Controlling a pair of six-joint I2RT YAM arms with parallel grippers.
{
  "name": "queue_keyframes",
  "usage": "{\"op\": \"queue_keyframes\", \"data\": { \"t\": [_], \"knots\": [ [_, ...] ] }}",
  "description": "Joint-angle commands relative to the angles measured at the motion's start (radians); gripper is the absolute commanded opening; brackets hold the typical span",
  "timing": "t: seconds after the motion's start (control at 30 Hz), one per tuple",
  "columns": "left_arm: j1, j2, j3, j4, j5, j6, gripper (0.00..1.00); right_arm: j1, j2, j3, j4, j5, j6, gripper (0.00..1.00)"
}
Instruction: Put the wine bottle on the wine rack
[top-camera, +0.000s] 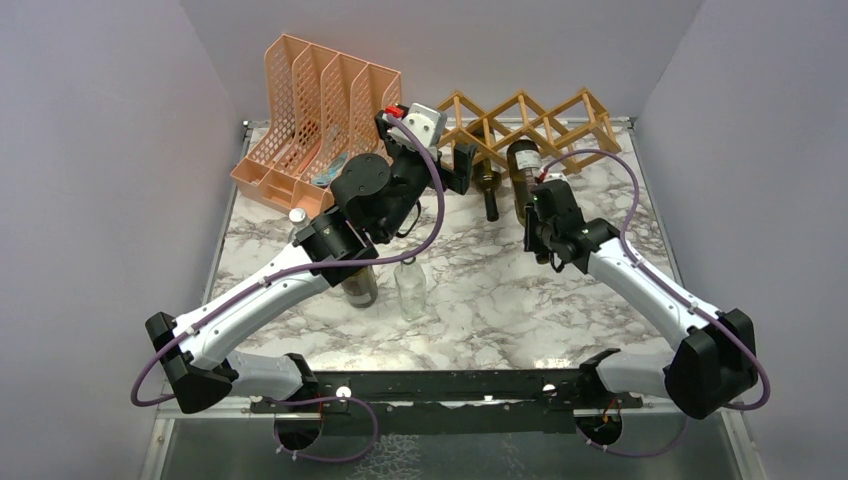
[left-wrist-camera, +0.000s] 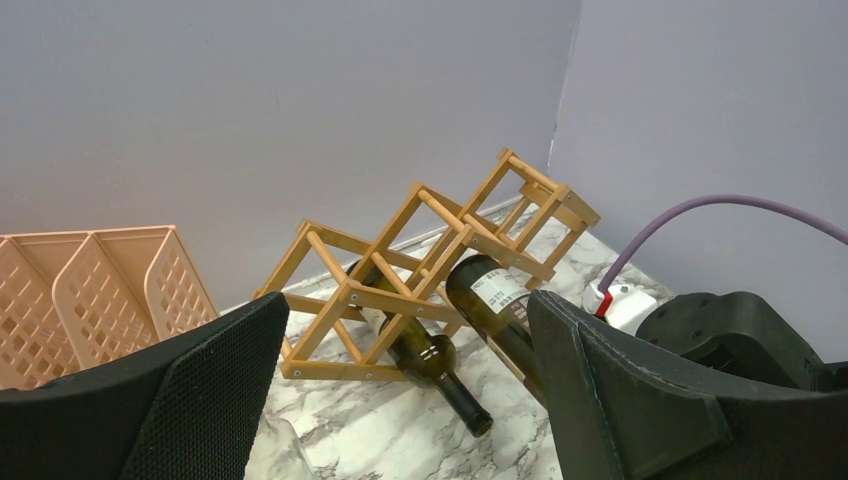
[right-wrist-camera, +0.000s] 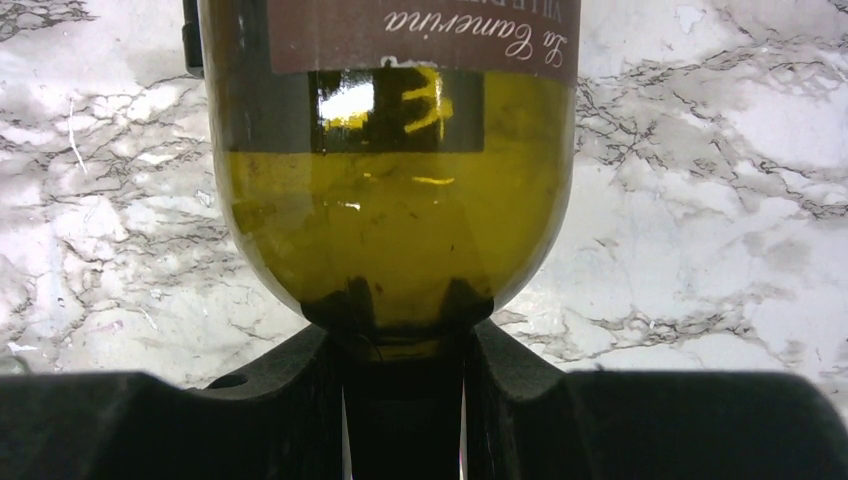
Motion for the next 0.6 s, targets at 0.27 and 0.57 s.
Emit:
{"op": "queue_keyframes", "data": {
  "t": [0.27, 0.57],
  "knots": [
    [-0.003, -0.02, 0.005, -0.001, 0.022, -0.006, 0.96, -0.064, 0.141, 0.165, 0.168, -0.056, -0.069, 0.01],
    [-0.003, -0.048, 0.005, -0.024, 0.025, -0.006, 0.96, -0.108, 0.304, 0.285, 0.253, -0.124, -0.107, 0.01]
  ]
}}
